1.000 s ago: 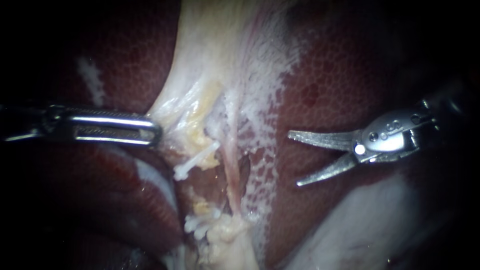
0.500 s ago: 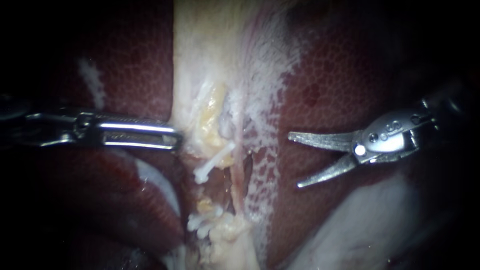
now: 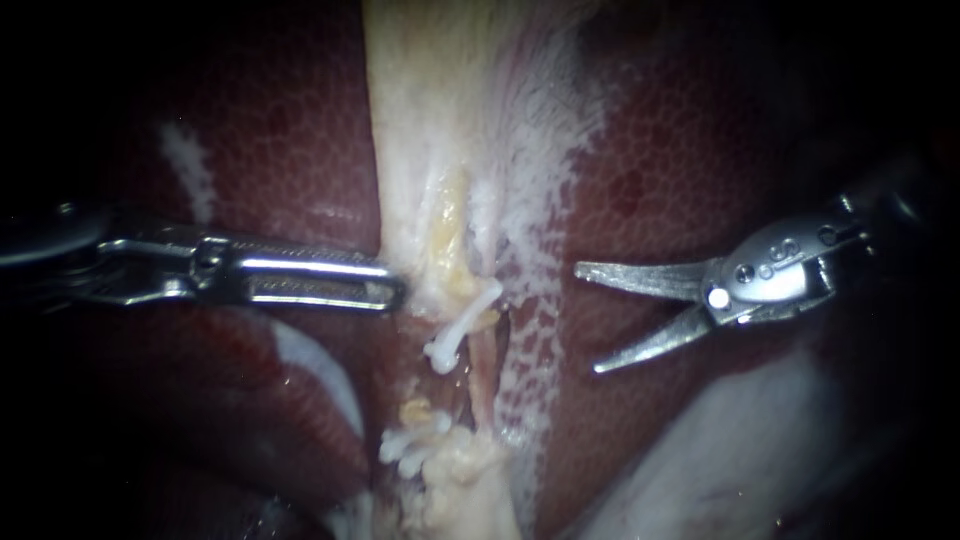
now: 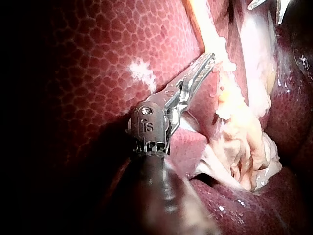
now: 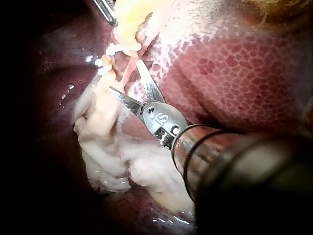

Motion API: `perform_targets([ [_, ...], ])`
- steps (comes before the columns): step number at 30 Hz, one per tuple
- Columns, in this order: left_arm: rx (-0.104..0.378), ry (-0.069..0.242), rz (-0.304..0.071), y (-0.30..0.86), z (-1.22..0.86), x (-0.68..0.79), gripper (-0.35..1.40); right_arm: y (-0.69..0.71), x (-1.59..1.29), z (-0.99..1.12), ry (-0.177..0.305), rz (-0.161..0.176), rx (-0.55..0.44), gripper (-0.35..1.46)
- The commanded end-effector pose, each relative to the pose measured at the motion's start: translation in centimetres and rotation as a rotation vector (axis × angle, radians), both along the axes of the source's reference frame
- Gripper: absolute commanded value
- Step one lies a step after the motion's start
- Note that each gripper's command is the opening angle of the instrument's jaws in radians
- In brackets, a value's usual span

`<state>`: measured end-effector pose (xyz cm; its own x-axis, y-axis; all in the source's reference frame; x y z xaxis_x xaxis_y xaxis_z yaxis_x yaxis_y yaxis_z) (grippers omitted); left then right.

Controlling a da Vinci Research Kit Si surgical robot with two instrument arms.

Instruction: Go back from the cut left tube

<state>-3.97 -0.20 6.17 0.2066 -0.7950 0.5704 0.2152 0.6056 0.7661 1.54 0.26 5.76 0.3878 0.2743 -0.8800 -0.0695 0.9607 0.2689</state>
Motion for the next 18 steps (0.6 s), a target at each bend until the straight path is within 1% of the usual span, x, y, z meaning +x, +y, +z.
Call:
perform_targets([
  [1, 0.0, 0.001, 0.0, 0.0, 0.0, 0.0, -0.35, 0.0, 0.0, 0.0, 0.001, 0.0, 0.001, 1.43],
  [18, 0.001, 0.001, 0.004, 0.0, 0.0, 0.0, -0.35, 0.0, -0.01, 0.01, 0.003, -0.002, 0.001, 1.43],
])
